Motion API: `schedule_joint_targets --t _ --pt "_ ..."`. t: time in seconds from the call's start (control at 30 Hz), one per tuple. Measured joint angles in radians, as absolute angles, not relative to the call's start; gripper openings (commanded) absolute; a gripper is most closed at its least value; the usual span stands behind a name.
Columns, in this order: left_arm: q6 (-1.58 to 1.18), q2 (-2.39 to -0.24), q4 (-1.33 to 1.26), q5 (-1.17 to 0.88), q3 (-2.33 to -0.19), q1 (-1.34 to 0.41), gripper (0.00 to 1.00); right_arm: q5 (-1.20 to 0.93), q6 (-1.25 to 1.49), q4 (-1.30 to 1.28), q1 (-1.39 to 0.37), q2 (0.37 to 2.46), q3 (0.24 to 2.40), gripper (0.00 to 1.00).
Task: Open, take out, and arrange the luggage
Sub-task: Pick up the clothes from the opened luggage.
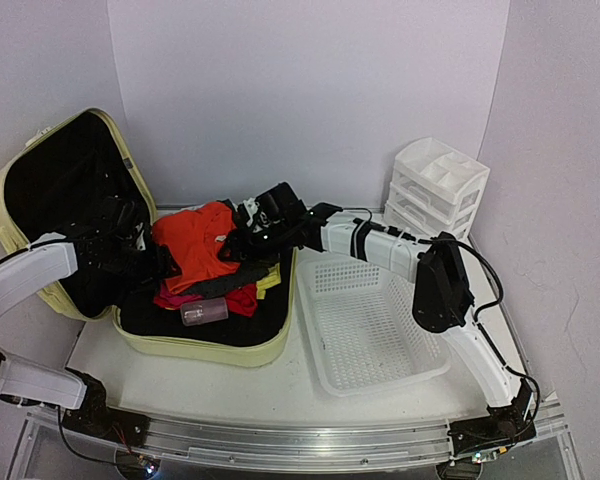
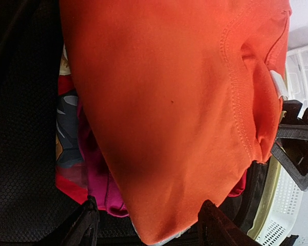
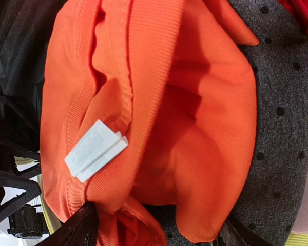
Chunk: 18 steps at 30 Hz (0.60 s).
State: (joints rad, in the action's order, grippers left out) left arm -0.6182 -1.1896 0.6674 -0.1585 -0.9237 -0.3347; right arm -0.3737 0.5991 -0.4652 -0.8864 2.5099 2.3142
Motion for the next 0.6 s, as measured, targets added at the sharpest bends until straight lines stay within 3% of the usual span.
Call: schedule_joint_targets --t 0.13,0.33,0.43,0.5,0.57,0.6 --pt "-0.619 -1.159 0.658 -0.158 -0.91 -0.331 0.66 -0.368 0.605 -0.466 -0.886 2.51 2.321 0.55" --pt "-0.624 -1.14 0.643 -0.163 -0.875 -0.326 0.66 -0.352 0.624 -0.457 -0.886 2.511 2.361 0.17" --pt "-0.627 -1.14 0.638 -0.167 -0.862 -0.324 0.66 -0.336 0.628 -0.451 -0.886 2.511 2.36 0.09" --pt "-0.628 -1.14 0.628 -0.173 -0.859 -0.323 0.67 -0.325 0.629 -0.449 -0.886 2.511 2.354 0.16" --pt "-0.628 -1.14 0.617 -0.18 -0.859 -0.321 0.67 -0.321 0.634 -0.444 -0.886 2.511 2.344 0.57" --pt "-0.628 -1.14 0.611 -0.182 -0.859 -0.319 0.67 -0.321 0.636 -0.444 -0.886 2.511 2.337 0.67"
